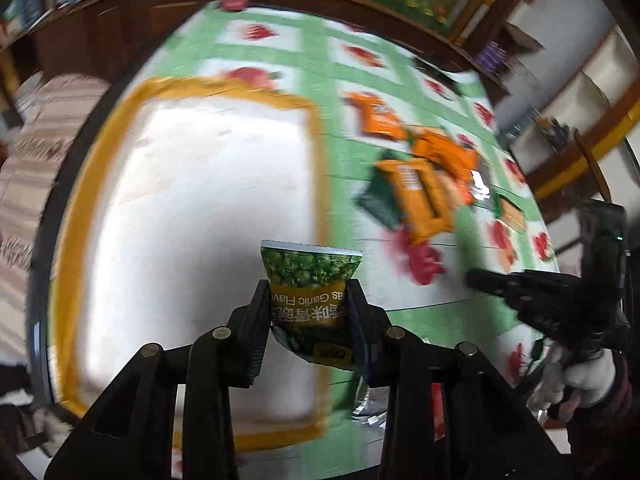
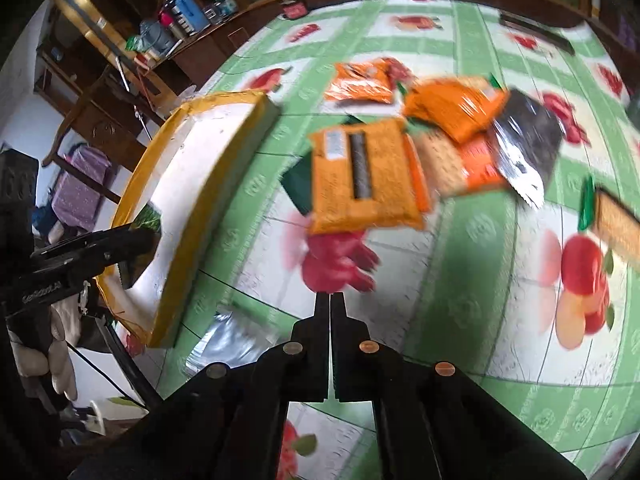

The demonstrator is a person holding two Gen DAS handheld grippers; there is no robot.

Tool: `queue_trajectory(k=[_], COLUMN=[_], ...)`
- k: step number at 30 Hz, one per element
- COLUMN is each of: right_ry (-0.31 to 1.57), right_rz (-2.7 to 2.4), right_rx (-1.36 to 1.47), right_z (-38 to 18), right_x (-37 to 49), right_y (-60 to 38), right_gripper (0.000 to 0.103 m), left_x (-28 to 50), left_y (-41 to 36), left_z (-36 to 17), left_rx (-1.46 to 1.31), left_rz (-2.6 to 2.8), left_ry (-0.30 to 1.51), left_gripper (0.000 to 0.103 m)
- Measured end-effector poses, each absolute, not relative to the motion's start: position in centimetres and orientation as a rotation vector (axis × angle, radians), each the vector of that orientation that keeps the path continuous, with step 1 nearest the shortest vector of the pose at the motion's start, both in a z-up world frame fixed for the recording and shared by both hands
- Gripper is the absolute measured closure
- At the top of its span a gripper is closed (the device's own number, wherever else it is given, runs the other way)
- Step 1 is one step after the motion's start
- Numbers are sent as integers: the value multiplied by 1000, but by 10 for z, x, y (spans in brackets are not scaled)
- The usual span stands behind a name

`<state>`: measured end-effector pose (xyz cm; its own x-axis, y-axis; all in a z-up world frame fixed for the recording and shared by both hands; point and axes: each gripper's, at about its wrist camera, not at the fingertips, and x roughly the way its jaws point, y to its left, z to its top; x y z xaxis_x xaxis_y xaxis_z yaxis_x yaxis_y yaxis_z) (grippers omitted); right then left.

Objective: Organize snacks
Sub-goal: 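Grasp the green pea bag with left tool while right tool grasps a silver foil bag, then carry both bags over the white tray and open both tools to drop them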

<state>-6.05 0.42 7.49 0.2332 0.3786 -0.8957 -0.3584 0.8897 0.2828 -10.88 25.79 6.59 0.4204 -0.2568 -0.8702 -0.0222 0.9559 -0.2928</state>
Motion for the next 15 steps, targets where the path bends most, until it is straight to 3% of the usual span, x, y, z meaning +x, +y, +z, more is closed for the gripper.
queue_trajectory(k=[1, 3, 4, 5, 15], right_ry=[1237, 1237, 1239, 1238, 1505], right_rz=[511, 519, 509, 495, 540], right_rx=[11, -19, -39, -56, 101], right_z=[75, 74, 73, 73, 51], right_x=[-61, -67, -70, -75, -120], right_y=[8, 13, 16, 19, 67], right_gripper=[94, 70, 42, 32, 34], left_x=[-112, -119, -122, -124, -130], left_y=[267, 281, 289, 294, 320], left_z=[64, 61, 58, 57, 60], left_rx=[-288, -297, -305, -313, -329], left_rz=[-136, -116, -107, -104, -118], left_ry=[1133, 1131, 1132, 1133, 1113], left_gripper=[69, 69, 69, 69, 69])
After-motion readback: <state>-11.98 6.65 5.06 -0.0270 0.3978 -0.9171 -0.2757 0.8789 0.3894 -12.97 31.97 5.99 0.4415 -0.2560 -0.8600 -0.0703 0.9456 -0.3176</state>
